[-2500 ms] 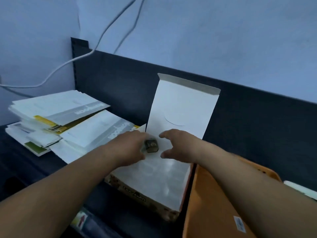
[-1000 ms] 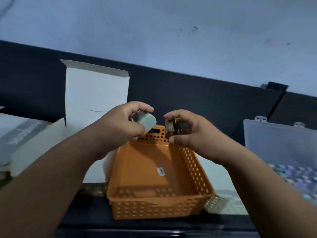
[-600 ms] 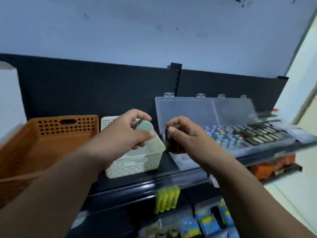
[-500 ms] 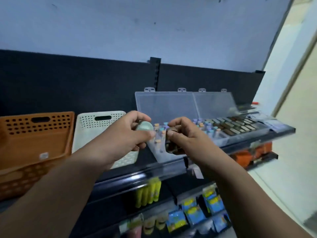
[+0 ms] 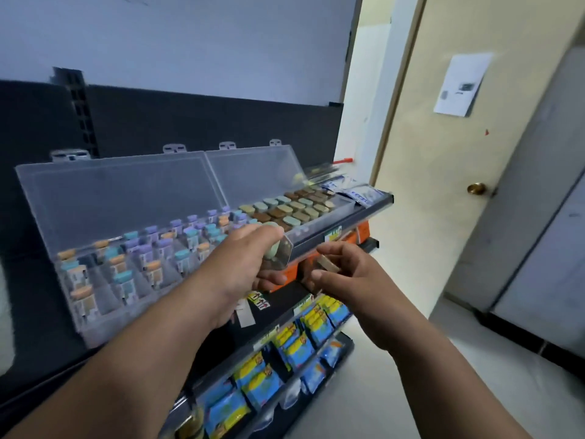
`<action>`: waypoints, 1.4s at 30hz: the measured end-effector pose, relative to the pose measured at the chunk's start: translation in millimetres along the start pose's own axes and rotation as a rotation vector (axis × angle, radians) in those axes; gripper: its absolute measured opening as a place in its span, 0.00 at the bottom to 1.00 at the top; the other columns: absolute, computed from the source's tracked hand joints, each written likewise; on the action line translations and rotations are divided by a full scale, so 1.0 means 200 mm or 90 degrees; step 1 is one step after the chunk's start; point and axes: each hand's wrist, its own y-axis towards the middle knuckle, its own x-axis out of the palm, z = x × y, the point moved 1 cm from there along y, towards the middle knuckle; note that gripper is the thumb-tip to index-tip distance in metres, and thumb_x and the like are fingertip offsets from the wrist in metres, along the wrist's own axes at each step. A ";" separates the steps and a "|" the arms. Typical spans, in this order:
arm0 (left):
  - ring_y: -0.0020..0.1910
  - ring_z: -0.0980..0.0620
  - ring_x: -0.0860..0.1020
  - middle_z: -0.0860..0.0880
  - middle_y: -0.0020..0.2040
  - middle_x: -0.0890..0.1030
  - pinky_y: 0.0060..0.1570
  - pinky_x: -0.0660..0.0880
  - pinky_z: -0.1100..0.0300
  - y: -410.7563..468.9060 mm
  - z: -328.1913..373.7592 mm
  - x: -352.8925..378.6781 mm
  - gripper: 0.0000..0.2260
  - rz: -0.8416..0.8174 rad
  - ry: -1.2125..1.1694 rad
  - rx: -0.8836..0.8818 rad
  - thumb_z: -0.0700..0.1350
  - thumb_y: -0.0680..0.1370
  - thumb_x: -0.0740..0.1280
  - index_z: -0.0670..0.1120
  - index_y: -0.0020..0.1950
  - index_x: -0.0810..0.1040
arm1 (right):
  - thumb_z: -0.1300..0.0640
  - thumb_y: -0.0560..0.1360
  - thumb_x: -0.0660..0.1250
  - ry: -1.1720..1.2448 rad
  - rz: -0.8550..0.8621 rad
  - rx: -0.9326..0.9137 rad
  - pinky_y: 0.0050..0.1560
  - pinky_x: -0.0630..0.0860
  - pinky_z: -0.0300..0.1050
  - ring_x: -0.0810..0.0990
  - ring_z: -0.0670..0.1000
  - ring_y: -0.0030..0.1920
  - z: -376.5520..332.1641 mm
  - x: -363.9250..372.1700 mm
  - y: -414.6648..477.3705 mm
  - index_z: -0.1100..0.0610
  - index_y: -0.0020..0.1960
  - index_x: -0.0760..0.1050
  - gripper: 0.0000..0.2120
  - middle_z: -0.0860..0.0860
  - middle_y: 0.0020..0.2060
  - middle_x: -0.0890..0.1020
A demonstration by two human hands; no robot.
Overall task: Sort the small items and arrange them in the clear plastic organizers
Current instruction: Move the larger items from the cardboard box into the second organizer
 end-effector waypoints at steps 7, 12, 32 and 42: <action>0.26 0.49 0.77 0.43 0.39 0.80 0.28 0.70 0.61 0.52 -0.07 0.25 0.09 -0.033 -0.066 -0.016 0.44 0.81 0.55 0.49 0.52 0.74 | 0.62 0.71 0.73 -0.057 0.095 0.009 0.41 0.74 0.36 0.79 0.44 0.42 0.12 -0.27 0.33 0.49 0.57 0.76 0.17 0.52 0.51 0.81; 0.30 0.48 0.78 0.40 0.47 0.81 0.30 0.71 0.59 0.85 -0.07 0.40 0.12 -0.058 -0.095 -0.020 0.42 0.81 0.52 0.51 0.51 0.75 | 0.68 0.71 0.72 -0.047 0.152 0.003 0.48 0.77 0.44 0.81 0.56 0.52 0.11 -0.46 0.61 0.48 0.54 0.77 0.19 0.56 0.54 0.80; 0.48 0.53 0.76 0.53 0.55 0.72 0.43 0.76 0.59 1.82 -0.14 0.77 0.16 0.184 0.328 0.035 0.44 0.74 0.71 0.57 0.59 0.73 | 0.67 0.71 0.72 -0.121 -0.078 -0.067 0.52 0.76 0.37 0.79 0.38 0.54 0.44 -1.25 1.82 0.45 0.58 0.77 0.22 0.41 0.53 0.81; 0.56 0.55 0.67 0.59 0.53 0.70 0.62 0.66 0.51 1.98 -0.17 0.97 0.19 0.343 0.678 -0.035 0.56 0.72 0.71 0.63 0.59 0.69 | 0.66 0.66 0.75 -0.312 -0.331 -0.199 0.50 0.72 0.29 0.79 0.42 0.48 0.59 -1.28 2.22 0.47 0.53 0.75 0.21 0.45 0.48 0.81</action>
